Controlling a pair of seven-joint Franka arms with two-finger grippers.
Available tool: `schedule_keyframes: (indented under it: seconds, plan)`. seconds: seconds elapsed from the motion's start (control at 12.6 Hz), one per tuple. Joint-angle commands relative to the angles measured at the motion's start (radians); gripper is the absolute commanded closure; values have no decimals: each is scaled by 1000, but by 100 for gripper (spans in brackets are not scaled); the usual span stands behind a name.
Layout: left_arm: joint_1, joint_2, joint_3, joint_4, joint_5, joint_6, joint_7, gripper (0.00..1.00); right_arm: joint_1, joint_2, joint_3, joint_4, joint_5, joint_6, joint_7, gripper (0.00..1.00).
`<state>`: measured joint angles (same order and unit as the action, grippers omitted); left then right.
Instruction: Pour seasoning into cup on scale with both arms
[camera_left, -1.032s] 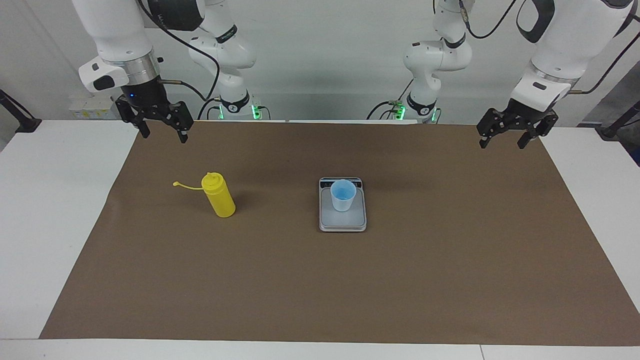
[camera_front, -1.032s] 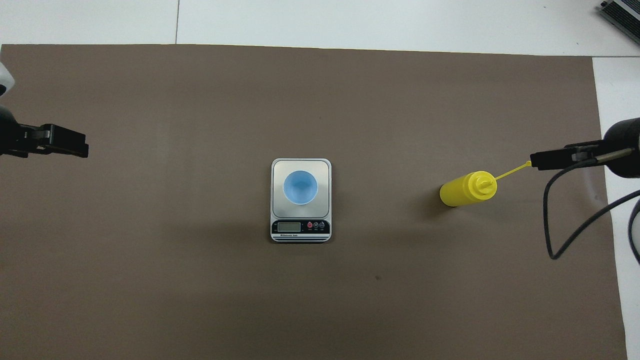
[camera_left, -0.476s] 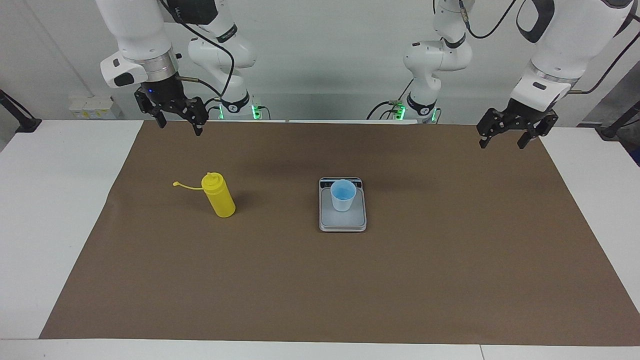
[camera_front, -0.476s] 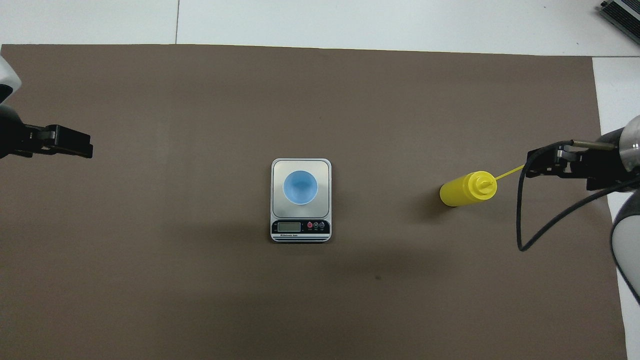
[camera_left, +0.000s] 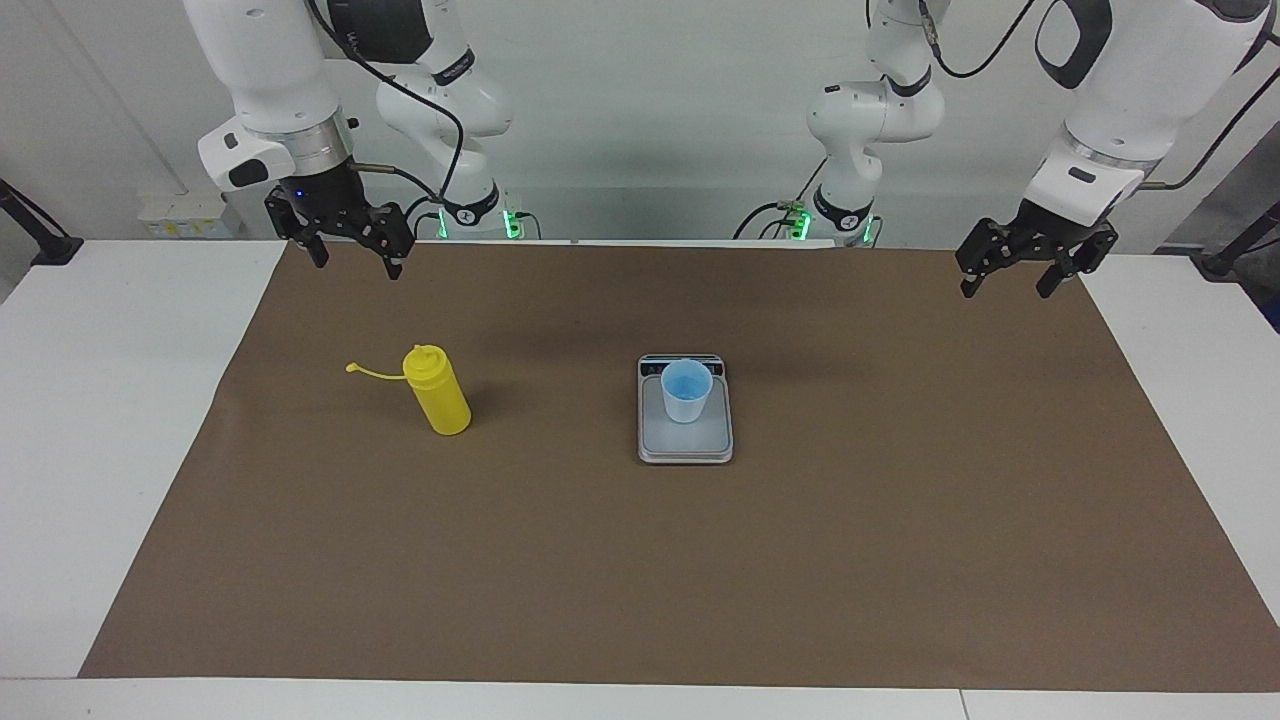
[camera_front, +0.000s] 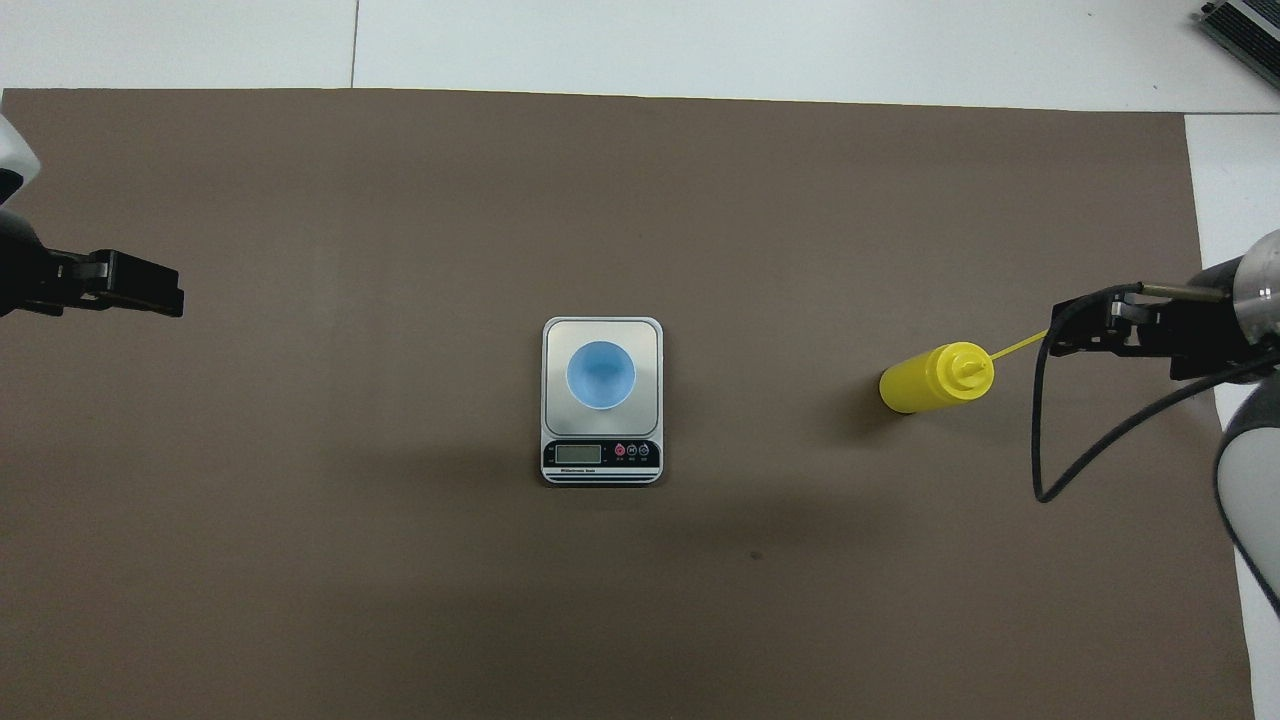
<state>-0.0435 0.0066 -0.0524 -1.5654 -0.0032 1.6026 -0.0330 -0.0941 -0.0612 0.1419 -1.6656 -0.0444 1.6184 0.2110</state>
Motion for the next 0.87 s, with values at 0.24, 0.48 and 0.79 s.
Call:
schedule_keyframes:
  seconds: [0.24, 0.48, 0.79]
  plan:
    - [8, -34, -1, -41, 2, 23, 2, 0, -15, -40, 1, -59, 29, 51, -32, 0]
    - [8, -34, -1, -41, 2, 22, 4, 0, -15, -40, -1, -59, 37, 52, -32, 0]
    - [8, -34, 0, -41, 2, 27, 4, 0, -15, -40, -1, -59, 37, 52, -32, 0]
